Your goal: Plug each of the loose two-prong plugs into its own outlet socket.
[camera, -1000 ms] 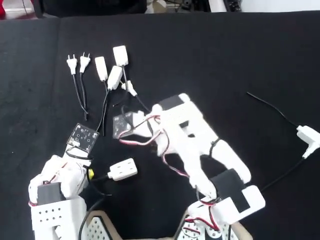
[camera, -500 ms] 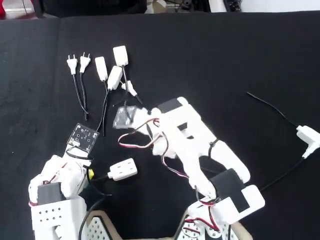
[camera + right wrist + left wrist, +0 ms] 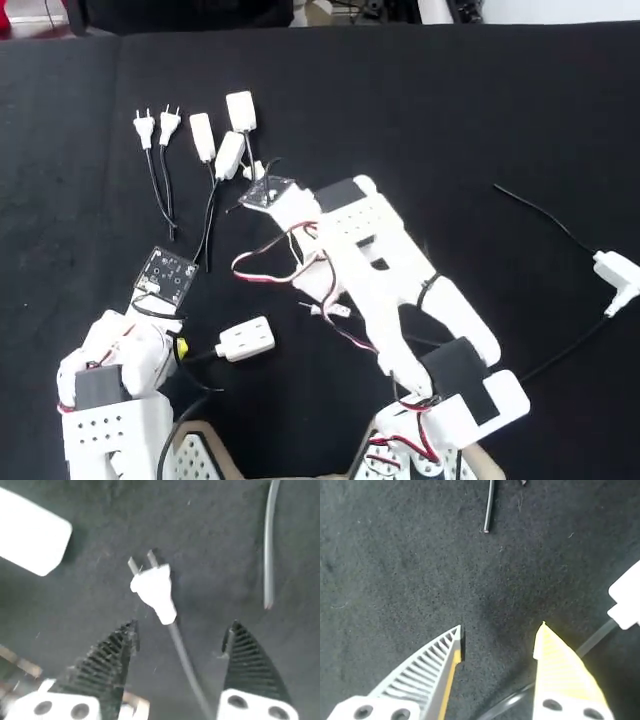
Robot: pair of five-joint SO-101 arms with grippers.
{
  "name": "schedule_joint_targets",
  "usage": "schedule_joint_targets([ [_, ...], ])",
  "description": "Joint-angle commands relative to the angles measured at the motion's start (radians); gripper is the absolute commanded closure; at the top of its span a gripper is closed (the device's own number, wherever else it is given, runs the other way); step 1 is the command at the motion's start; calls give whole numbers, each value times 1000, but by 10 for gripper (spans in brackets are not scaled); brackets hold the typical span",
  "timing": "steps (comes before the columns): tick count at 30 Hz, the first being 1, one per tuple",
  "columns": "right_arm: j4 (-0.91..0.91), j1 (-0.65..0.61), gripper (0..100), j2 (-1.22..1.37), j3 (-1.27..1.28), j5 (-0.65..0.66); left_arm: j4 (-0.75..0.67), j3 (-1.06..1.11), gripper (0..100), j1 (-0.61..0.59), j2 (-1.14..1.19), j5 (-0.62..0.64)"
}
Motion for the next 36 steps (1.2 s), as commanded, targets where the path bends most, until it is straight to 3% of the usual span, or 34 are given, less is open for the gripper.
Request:
schedule_joint_targets([
  [1,86,43,738,-41,-67,-21,8,-2,765,-4,-3,-9],
  [9,-9,259,737,-346,71,-229,11,-2,765,-4,-3,-9],
  [17,-275,198,733,-378,404,-747,12,-2,765,-4,-3,-9],
  [25,-631,43,733,-278,479,-1250,14,-2,765,-4,-3,-9],
  [29,-704,2,721,-213,484,-1386,14,-2,765,-4,-3,-9],
  [36,-624,-5,540,-183,467,-1419,12,1,765,12,-3,-11],
])
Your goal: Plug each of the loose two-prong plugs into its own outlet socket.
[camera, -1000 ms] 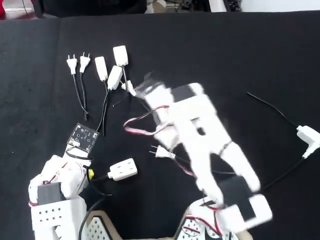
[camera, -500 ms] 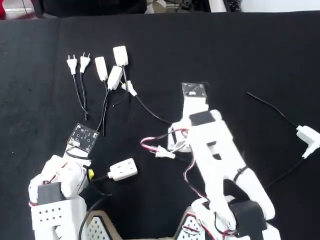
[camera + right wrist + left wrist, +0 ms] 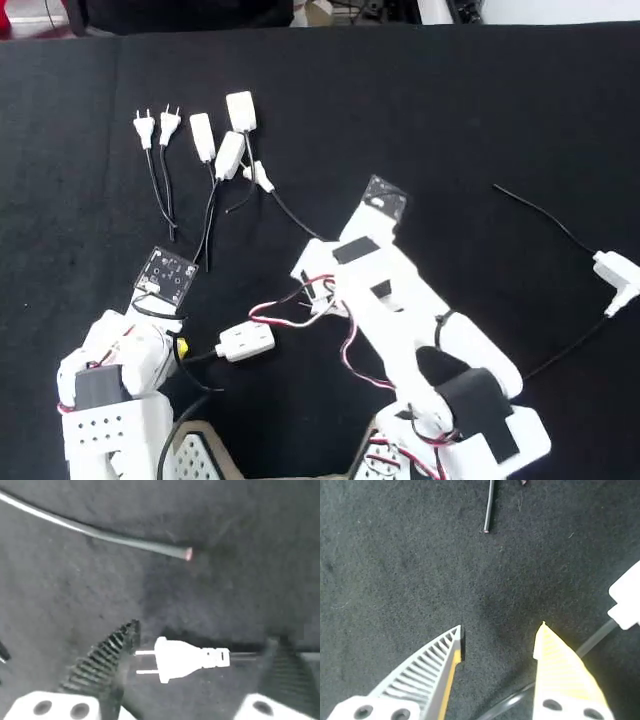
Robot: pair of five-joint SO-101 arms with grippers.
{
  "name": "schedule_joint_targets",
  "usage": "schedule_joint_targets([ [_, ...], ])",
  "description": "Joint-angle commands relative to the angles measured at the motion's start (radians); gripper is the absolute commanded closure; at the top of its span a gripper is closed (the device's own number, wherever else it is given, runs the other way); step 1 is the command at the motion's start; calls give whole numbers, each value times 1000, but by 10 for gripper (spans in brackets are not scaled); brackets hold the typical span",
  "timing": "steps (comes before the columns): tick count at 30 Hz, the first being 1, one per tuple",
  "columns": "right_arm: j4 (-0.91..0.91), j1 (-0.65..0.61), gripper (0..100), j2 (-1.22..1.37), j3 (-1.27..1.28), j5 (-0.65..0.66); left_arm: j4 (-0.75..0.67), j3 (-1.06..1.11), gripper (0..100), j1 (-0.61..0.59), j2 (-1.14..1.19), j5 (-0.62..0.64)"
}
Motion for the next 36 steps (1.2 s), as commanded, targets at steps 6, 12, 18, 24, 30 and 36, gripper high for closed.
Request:
schedule_joint_targets([
  [6,69,-29,593,-45,-12,-15,11,2,765,12,-3,-11],
  [12,-135,-83,634,31,77,-41,11,2,765,12,-3,-11],
  [18,-123,-87,635,31,70,-37,8,2,765,12,-3,-11],
  [24,-20,-84,817,15,12,0,8,2,765,12,-3,-11],
  [30,-11,8,970,-27,8,89,9,2,765,12,-3,-11],
  [36,-3,147,971,-105,13,212,11,2,765,12,-3,-11],
])
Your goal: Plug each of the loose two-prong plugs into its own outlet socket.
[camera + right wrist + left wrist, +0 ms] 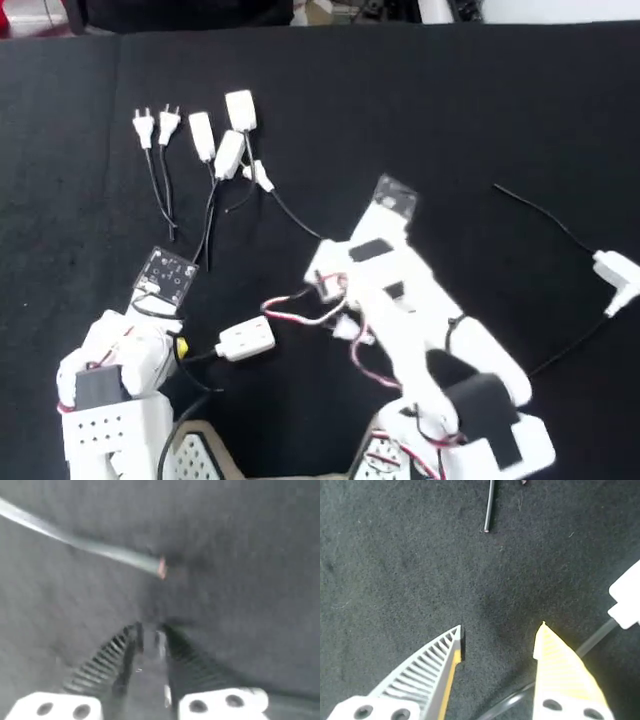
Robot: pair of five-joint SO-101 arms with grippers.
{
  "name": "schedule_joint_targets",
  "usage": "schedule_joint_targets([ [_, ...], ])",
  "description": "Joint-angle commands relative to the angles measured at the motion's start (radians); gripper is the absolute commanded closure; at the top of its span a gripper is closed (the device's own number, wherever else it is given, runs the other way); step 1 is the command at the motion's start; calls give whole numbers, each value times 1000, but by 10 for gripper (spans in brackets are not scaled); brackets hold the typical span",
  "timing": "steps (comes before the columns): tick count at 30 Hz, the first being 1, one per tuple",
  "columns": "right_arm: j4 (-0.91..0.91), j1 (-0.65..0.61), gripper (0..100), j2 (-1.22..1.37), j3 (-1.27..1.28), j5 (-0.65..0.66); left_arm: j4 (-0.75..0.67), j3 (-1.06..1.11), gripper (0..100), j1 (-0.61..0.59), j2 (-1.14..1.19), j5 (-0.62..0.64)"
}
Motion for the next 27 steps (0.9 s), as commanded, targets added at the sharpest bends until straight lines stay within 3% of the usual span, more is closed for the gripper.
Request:
schedule_joint_targets([
  [1,26,58,971,-68,-28,60,11,2,765,12,-2,-11],
  [10,292,61,945,-229,-74,155,11,2,765,12,-2,-11],
  [17,483,55,614,-381,-87,161,11,2,765,12,-2,-11],
  [21,539,-31,543,-387,-41,176,11,4,765,12,-2,-11],
  [27,540,-187,543,-321,30,480,11,4,765,12,-2,-11],
])
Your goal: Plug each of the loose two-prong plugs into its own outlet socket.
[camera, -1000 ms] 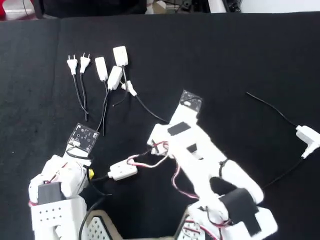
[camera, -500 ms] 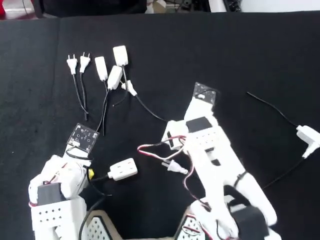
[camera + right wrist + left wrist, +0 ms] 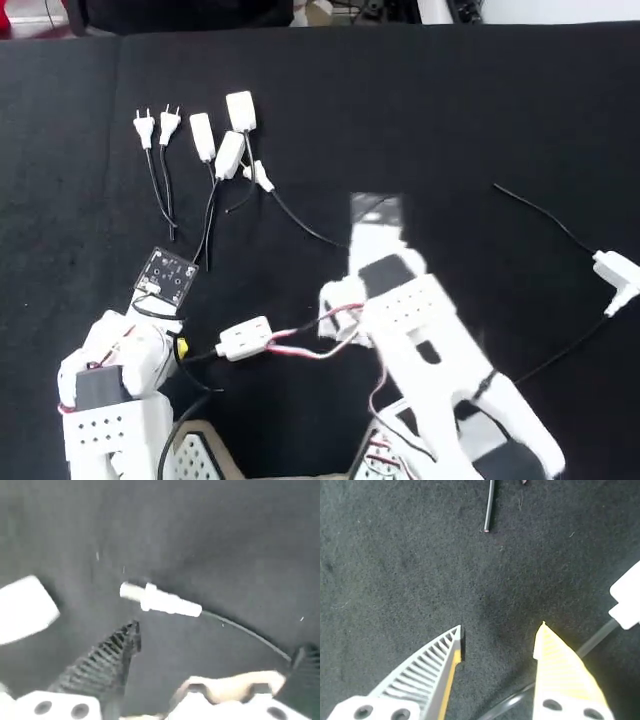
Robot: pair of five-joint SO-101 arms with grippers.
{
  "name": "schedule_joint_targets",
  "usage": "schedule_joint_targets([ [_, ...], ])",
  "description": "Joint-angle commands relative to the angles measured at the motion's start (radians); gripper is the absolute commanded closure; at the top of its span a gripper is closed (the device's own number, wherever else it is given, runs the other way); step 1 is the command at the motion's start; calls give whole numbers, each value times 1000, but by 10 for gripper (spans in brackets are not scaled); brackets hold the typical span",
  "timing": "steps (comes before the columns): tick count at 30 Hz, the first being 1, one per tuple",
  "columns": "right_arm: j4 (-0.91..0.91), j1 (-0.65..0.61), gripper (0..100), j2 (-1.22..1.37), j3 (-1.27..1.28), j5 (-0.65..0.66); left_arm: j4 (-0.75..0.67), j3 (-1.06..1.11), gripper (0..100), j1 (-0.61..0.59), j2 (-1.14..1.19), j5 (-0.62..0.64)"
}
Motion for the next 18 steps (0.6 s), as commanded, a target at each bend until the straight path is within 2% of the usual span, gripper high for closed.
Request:
schedule_joint_targets([
  [1,11,-61,543,18,7,207,12,-4,765,12,-2,-11],
  [5,-5,-63,543,51,-1,468,12,-4,765,12,-2,-11],
  [7,-14,-68,543,73,-1,545,12,-4,765,12,-2,-11],
  [16,-92,-68,546,351,-16,717,12,-4,765,12,-2,-11],
  [18,-133,-68,591,415,-41,732,11,-4,765,12,-2,-11],
])
